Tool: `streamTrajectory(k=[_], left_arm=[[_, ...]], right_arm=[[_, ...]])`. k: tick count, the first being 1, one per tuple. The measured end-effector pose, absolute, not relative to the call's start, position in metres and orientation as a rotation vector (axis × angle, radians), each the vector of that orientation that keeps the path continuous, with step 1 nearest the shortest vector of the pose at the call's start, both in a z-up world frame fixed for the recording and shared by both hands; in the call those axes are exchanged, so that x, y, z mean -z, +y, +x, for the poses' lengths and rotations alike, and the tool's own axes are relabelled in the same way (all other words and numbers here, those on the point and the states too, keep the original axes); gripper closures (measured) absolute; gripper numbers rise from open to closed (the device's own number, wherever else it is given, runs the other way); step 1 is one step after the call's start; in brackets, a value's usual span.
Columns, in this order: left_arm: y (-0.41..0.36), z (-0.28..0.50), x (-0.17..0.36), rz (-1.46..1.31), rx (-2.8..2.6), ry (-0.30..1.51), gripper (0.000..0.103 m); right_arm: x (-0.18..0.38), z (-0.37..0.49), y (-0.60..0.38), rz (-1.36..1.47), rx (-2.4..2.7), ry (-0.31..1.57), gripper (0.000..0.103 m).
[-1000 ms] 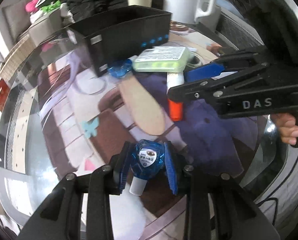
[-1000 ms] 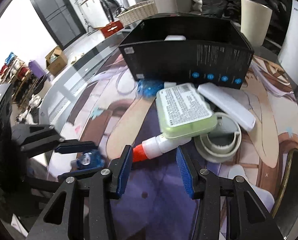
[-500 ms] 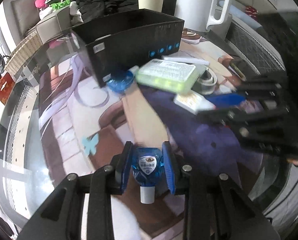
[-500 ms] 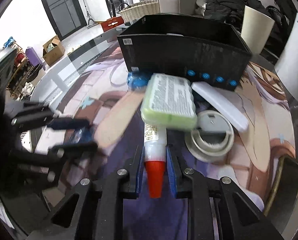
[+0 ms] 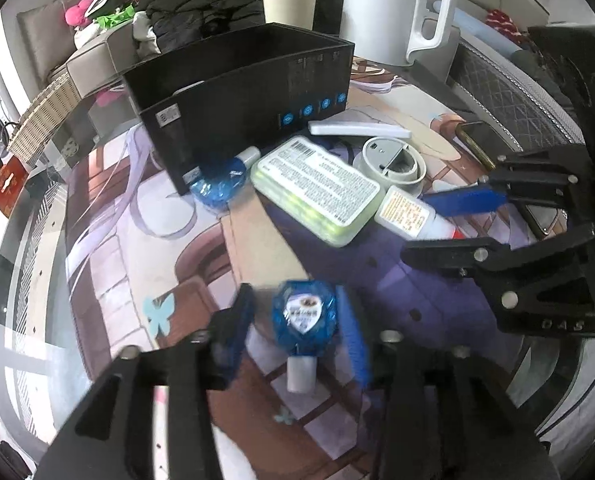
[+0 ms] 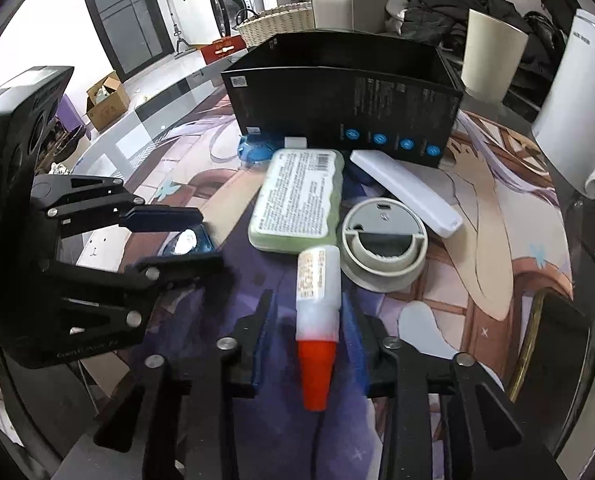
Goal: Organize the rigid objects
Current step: 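Lift the blue bottle with the left tool while the right tool grasps the orange-capped glue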
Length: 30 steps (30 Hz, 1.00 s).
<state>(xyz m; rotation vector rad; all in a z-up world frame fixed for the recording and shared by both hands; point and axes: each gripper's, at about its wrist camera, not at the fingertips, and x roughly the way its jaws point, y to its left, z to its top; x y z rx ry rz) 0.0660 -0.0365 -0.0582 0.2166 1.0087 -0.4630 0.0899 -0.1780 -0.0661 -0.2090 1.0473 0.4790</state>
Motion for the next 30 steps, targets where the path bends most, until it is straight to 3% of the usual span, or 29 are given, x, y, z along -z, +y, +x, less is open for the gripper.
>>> streamTrajectory(k=[8,13,17,18,19,30], left_arm=[[-0.0319,0.0642,0.0593,0.222,0.451,1.012,0.056],[-0.0366,0.0642,0.0585,0.231,0.459,1.007,0.073],[-0.0378,0.0659,0.0584,0.222,0.459,1.008,0.073],[-0.0382,0.0662,0.0584,0.222,0.457,1.007,0.073],[-0.0383,0.0664,0.0584,0.219,0.455,1.007,0.073],[-0.0363,0.0652,0.0517,0.203,0.449,0.974,0.073]], right_arm=[[0.0701,0.0941,-0.1723,-0.225,-0.463,1.052,0.066],[0.0708,0.0930,-0.1722,-0.234,-0.456,1.050,0.066],[0.0710,0.0908,-0.1733,-0.232,-0.454,1.052,0.068],[0.0711,0.0901,-0.1738,-0.237,-0.453,1.051,0.078],[0.0707,0.0890,-0.1732,-0.249,-0.452,1.047,0.082],[0.0635,0.0863,-0.1794,-0.220,-0.463,1.029,0.082]])
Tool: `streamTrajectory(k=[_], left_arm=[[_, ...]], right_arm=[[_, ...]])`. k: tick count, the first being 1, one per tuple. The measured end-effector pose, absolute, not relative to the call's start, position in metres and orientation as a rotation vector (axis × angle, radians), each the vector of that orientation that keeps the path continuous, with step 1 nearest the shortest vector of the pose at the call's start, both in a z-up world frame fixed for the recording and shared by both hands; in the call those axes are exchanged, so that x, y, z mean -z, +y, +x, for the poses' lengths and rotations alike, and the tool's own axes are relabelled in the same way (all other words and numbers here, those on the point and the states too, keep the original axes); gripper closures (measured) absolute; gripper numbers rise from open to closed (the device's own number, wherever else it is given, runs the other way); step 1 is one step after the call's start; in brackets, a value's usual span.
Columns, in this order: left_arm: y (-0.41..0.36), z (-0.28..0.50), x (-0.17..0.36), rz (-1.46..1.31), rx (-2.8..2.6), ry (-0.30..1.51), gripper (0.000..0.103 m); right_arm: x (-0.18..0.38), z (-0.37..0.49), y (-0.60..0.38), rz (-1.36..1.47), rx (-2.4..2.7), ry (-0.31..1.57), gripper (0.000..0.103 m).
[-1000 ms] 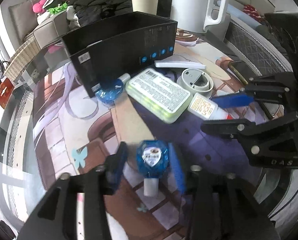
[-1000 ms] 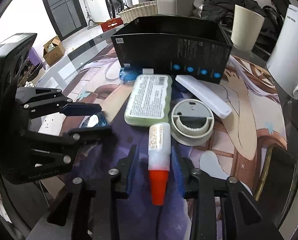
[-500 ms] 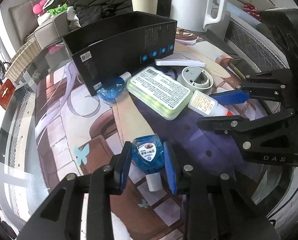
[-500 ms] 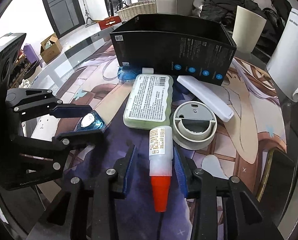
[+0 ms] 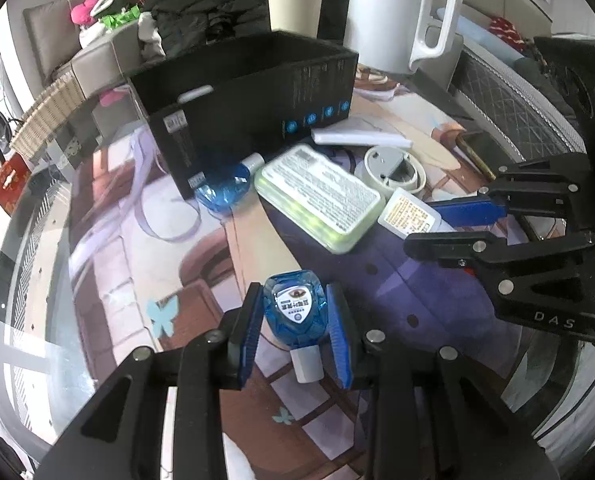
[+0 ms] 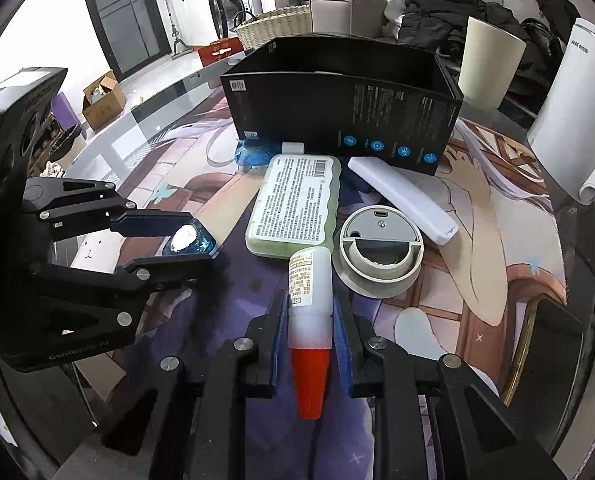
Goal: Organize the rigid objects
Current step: 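Lift the blue bottle with the left tool while the right tool grasps the orange-capped glue, then carry the glue with the right tool into the black box while the left tool carries the bottle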
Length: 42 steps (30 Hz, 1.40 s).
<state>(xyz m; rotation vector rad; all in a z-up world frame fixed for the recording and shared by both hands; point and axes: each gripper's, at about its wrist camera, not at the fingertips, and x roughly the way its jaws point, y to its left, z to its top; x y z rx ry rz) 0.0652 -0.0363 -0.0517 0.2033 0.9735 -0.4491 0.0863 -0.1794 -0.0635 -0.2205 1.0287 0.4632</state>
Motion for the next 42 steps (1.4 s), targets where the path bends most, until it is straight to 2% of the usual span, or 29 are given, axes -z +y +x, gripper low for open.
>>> streamTrajectory(k=[6,16,19,23,32,42], left_arm=[[-0.031,0.056,0.026,0.188,0.440,0.828,0.073],[-0.010,0.025,-0.029,0.162,0.376,0.459,0.073],[-0.004,0.017,-0.040,0.152,0.368,0.383,0.073],[0.000,0.013,-0.045,0.149,0.360,0.347,0.073],[-0.002,0.016,-0.048,0.130,0.362,0.357,0.073],[-0.004,0.053,-0.061,0.092,0.319,0.328,0.073]], right_arm=[[0.043,0.079,-0.182,-0.181,-0.473,0.923,0.082],[-0.019,0.038,-0.187,-0.138,-0.457,0.492,0.082],[-0.029,0.028,-0.192,-0.122,-0.434,0.414,0.082],[-0.040,0.019,-0.196,-0.110,-0.425,0.343,0.082],[-0.045,0.008,-0.194,-0.111,-0.428,0.327,0.082],[-0.059,0.030,-0.185,-0.099,-0.425,0.278,0.082]])
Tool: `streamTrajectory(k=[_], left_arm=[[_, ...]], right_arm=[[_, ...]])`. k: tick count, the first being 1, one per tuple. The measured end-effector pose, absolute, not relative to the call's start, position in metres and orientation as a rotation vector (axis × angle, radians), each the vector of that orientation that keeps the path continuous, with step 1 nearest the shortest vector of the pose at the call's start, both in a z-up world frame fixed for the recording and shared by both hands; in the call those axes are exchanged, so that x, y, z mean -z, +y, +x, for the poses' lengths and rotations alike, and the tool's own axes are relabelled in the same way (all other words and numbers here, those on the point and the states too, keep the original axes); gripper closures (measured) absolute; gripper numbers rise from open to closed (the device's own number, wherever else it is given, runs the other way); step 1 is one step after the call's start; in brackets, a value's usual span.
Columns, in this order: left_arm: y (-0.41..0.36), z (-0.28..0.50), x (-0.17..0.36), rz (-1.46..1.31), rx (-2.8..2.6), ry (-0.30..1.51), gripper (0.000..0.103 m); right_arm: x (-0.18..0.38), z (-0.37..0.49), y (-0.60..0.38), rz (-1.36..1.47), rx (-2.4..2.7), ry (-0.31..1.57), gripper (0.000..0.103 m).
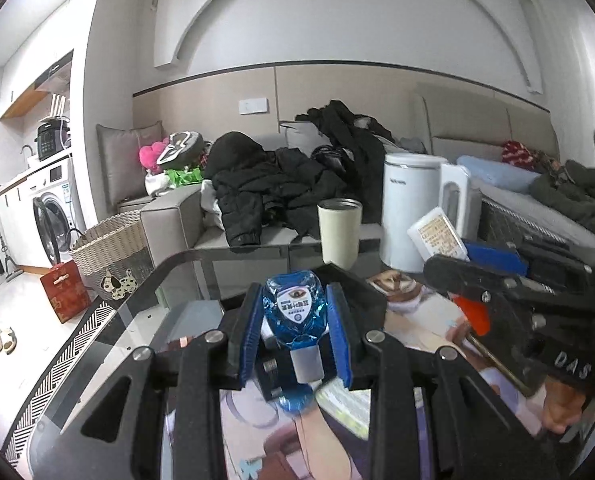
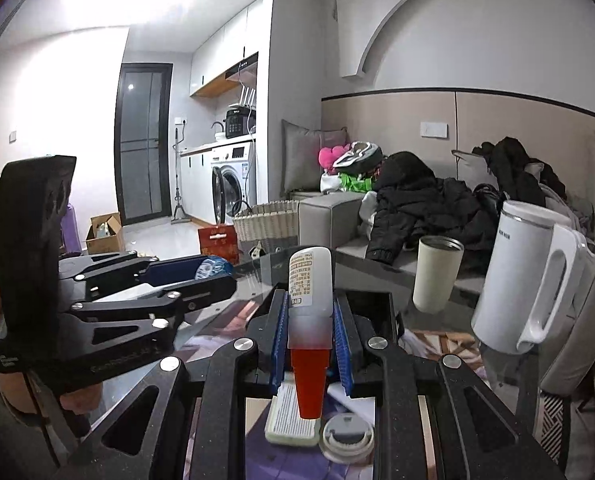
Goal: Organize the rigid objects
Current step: 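Carry the glue with the right tool into the black box while the left tool carries the bottle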
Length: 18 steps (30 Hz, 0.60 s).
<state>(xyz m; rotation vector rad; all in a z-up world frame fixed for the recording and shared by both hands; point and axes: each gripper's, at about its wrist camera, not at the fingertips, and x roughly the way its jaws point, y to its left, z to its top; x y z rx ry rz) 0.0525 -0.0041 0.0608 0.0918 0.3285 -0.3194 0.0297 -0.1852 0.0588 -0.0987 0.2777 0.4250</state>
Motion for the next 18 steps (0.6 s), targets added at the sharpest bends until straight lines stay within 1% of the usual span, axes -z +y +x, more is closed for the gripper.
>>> streamTrajectory(k=[9,14,18], left_arm=[[-0.004,0.097,-0.069,0.019,0.264,0.299,0.073],[-0.004,0.118,-0.068,-0.004,0.244,0.303,0.073],[-0.004,0.139,-0.064,-0.022,0.222,0.329,0.073]], right_arm=[[-0.070,0.077,-0.171,-0.114,-0.390,0.224,0.082],[-0.067,0.108,-0.158,-0.160,-0.391,0.231,0.082],[-0.061,0.133,-0.155,-0.146,-0.375,0.265,0.082]])
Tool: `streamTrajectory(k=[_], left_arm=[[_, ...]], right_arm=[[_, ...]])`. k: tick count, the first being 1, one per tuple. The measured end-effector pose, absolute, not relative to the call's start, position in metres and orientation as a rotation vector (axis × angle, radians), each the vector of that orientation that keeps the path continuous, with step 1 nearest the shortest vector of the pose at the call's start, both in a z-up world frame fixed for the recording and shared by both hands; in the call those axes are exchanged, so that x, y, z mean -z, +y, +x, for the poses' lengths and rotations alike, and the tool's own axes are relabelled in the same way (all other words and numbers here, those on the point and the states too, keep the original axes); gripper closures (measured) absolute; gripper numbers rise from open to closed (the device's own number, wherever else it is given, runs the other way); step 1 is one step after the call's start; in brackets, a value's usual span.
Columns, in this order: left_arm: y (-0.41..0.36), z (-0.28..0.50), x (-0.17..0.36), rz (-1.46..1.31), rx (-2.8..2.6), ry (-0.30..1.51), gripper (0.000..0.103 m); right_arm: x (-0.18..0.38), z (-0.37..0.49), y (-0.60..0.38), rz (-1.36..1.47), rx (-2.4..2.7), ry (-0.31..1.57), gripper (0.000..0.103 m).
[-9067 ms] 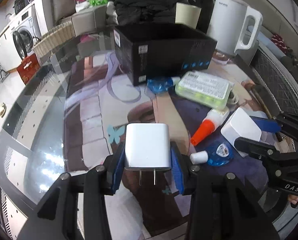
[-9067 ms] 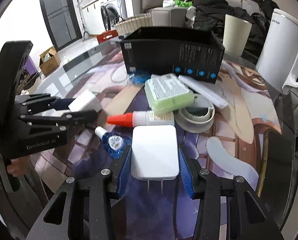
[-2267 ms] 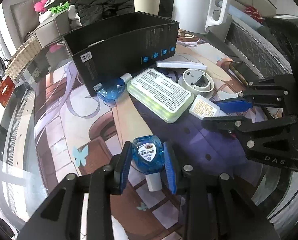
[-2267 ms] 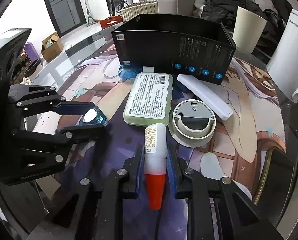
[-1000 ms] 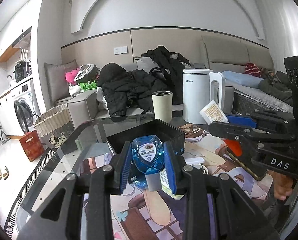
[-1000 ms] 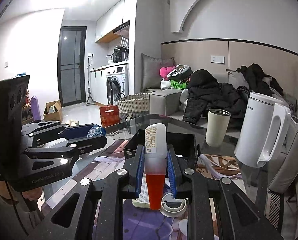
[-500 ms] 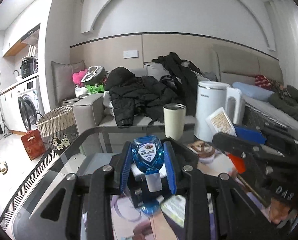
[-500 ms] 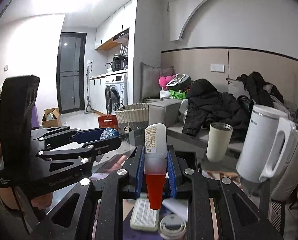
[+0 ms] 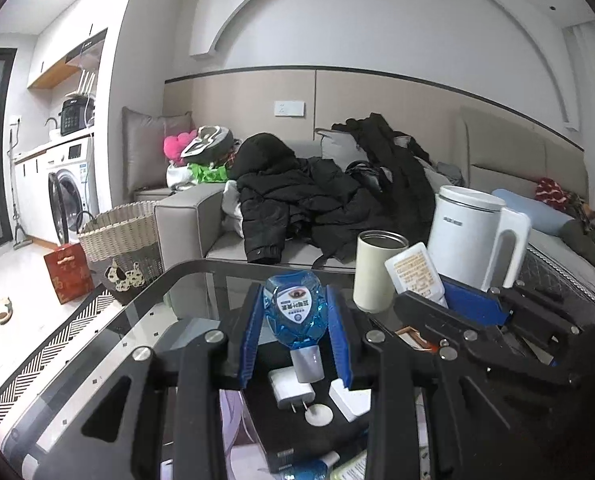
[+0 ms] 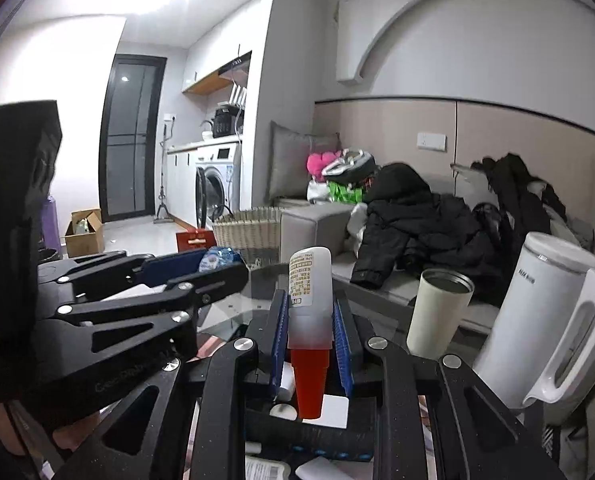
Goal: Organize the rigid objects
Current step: 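Carry the glue with the right tool into the black box while the left tool carries the bottle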
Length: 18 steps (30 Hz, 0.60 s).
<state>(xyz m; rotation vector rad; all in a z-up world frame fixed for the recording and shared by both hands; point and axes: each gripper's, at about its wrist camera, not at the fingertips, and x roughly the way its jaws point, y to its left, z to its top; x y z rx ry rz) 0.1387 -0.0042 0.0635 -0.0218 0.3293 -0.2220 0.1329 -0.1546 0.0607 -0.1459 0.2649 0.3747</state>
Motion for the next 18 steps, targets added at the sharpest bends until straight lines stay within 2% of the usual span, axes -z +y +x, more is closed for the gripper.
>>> streamTrajectory(k=[5,18], left_arm=[[-0.003,0.164,-0.053,-0.044,0.204,0.396,0.073],[-0.017,0.206,-0.016,-0.044,0.196,0.650,0.073]], right_arm=[[-0.052,0.166,-0.159,-0.096,-0.362,0.343,0.082],[-0.001,0.225,-0.170,-0.058,-0.330,0.709,0.082]])
